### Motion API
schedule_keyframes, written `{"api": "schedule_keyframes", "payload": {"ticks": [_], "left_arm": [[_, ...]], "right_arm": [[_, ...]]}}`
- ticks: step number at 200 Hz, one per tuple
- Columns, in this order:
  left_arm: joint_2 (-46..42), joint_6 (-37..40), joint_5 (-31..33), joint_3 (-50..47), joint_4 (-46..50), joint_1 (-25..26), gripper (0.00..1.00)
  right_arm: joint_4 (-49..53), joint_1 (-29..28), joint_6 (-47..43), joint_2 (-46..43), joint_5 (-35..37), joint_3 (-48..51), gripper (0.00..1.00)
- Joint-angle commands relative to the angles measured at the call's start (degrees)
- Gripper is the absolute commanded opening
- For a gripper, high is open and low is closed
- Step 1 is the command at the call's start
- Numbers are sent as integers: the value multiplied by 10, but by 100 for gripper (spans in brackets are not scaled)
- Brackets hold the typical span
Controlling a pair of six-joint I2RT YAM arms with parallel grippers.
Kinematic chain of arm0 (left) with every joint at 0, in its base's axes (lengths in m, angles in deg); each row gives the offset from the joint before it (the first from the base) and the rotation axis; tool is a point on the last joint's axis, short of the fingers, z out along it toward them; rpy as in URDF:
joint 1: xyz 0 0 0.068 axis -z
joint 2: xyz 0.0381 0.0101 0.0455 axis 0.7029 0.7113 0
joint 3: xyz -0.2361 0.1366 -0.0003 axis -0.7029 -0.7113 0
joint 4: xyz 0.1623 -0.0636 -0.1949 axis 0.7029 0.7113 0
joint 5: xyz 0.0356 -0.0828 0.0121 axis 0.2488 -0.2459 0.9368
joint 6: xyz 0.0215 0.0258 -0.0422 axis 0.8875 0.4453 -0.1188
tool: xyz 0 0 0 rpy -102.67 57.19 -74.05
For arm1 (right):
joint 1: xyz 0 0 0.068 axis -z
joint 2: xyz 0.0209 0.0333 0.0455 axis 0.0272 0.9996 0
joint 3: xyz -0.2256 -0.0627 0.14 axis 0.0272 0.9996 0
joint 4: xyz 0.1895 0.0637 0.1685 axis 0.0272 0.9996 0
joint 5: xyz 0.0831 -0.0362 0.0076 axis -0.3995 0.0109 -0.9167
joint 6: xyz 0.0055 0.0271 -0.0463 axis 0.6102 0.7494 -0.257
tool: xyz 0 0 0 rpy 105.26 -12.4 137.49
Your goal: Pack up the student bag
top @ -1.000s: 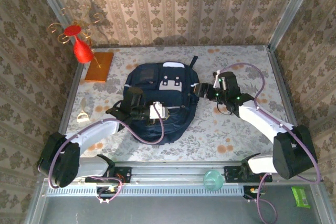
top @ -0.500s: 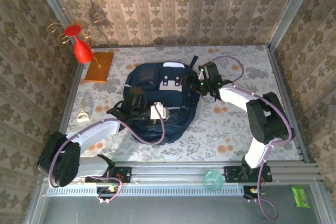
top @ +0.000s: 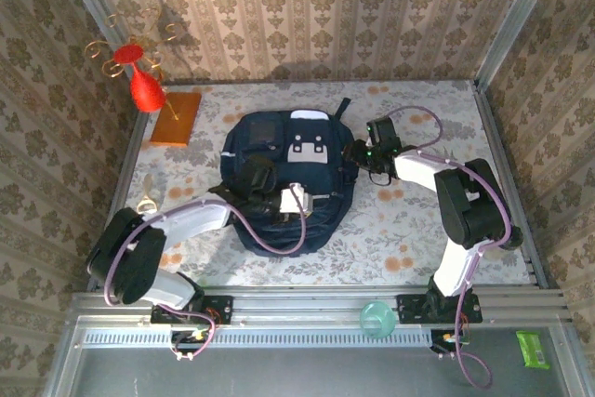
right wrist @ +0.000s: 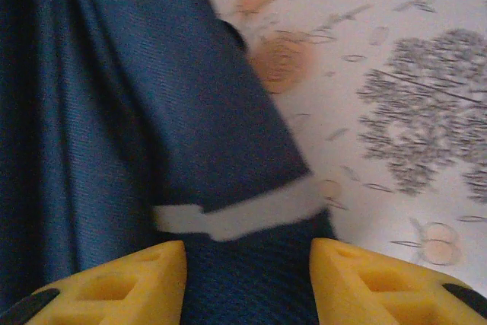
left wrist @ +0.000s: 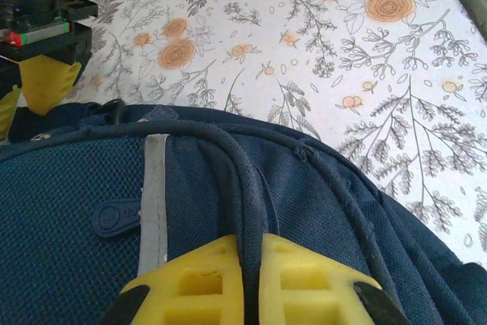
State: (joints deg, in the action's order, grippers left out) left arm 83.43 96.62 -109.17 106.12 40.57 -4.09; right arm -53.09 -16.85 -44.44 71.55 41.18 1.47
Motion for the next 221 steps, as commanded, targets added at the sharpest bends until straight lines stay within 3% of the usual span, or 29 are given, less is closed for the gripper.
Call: {"api": "schedule_keyframes", "payload": {"ticks": [1,22,47,82,110,122,131,166,181,199,221], "left_arm": [[40,17,-10,29,-17,8,7],[56,23,12,38,-7,8,18],[15,-11,-6,17,-45,9,40],[-82,-124,17,-13,-105,8,59],[-154,-221,133,-58,-176,-14,65],[-176,-264,193,-72,-186,-30,74],[-189,-295,251,-77,-182,-45,78],[-232,-391,423,-94,-123,-124,80],[-256,-412,460,-120,-130,-165,85],[-283,-427,495,-163,-169,-207,100],[-293,-452,502,-205,-210,-262,100]], "right_arm": [[-13,35,27,-4,-20,41,45],[-8,47,10,-35,-21,56,47],[17,48,-28,-95,6,64,60],[83,25,-105,-208,139,68,69],[106,7,-146,-308,224,94,73],[107,1,-162,-347,258,110,76],[106,-2,-175,-374,281,123,83],[85,-1,-208,-432,374,173,95],[86,1,-217,-435,406,184,98],[64,7,-232,-430,434,208,100],[44,19,-226,-418,479,235,100]]}}
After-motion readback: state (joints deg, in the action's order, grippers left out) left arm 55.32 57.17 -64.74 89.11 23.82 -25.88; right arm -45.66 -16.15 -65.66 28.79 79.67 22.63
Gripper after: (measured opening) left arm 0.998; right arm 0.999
